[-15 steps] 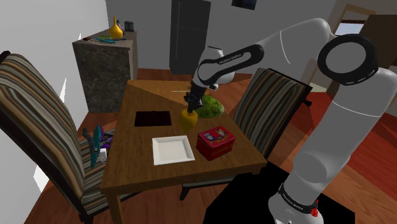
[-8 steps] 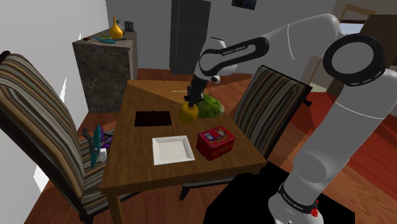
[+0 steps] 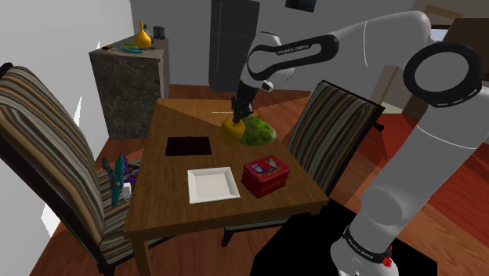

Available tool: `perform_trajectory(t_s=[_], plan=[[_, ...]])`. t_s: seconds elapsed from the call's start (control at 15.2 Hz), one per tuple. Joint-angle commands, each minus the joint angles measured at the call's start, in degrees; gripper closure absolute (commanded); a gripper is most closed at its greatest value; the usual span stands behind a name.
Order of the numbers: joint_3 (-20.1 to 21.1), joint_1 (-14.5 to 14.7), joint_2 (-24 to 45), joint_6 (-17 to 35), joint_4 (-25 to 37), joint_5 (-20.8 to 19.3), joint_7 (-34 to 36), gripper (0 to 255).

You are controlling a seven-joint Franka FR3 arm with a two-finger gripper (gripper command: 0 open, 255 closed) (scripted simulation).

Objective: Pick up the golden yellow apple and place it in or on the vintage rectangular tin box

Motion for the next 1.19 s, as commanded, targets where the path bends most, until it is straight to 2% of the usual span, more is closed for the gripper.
perform_trajectory(t_s=[0.0,0.86,1.12], plan=[[-0.03,-0.02,-0.23,-1.44,1.21,-0.05,0.17,255],[-0.28,-0.23,-1.17,-10.72,9.62,-0.36,1.09,255],[-1.69,-0.65,-10.11,-13.11,3.05,2.34,-1.26,255]])
